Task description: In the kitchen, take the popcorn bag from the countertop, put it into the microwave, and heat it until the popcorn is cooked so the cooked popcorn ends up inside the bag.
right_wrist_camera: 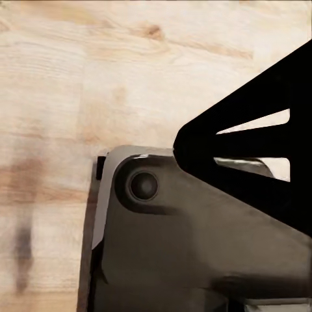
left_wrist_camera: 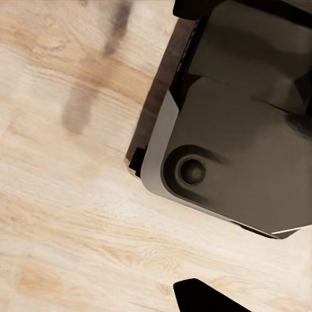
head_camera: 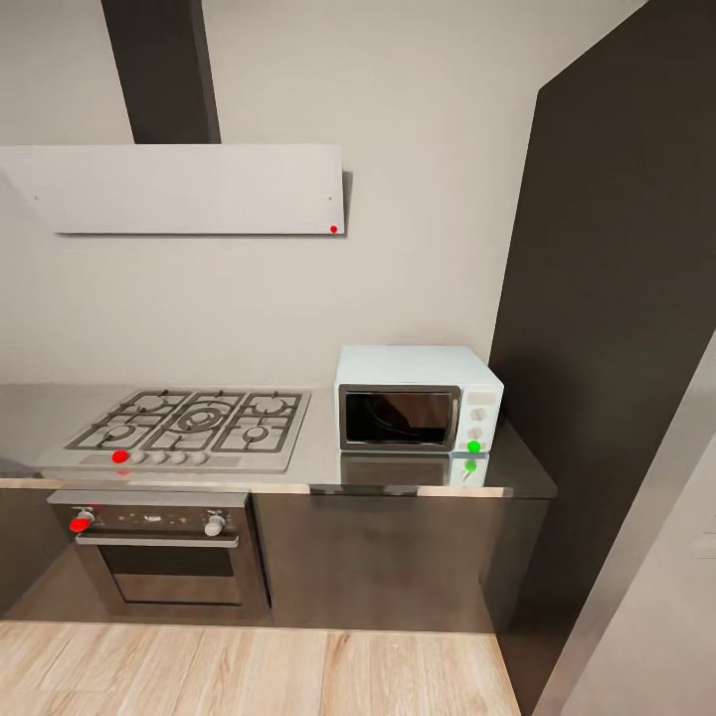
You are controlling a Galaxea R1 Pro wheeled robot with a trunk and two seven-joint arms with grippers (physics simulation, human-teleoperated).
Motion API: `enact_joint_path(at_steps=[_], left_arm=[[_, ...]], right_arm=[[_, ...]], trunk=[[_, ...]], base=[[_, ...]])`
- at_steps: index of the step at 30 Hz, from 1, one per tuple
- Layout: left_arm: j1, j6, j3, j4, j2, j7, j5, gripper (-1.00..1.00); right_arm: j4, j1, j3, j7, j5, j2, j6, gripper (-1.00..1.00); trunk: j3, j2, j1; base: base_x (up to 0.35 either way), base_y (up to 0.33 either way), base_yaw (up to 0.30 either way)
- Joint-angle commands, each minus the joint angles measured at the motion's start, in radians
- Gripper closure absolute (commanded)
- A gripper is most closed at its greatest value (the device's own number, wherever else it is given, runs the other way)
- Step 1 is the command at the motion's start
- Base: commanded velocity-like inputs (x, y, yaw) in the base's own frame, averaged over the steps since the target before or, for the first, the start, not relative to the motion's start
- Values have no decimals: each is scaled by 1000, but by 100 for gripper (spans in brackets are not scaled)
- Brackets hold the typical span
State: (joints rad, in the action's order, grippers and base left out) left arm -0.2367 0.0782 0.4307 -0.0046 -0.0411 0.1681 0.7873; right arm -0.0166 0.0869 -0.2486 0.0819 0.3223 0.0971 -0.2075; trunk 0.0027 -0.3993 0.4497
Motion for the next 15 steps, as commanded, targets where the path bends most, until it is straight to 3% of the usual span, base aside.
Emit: enact_joint_path(at_steps=[1,5,15], left_arm=[[0,2,9,0,0,4,7,-100],[0,2,8,0,0,4,7,-100],[0,3,9,0,1,4,8,-100]], right_arm=[[-2,0,-4,4,23,-1,-5,100],[-3,0,28,4,145,-5,-12,100],[-12,0,28,4,153,-44,-10,100]], trunk=[[0,-1,0],[0,-1,0],[0,-1,0]], base=[[0,0,0],[0,0,0],[0,0,0]])
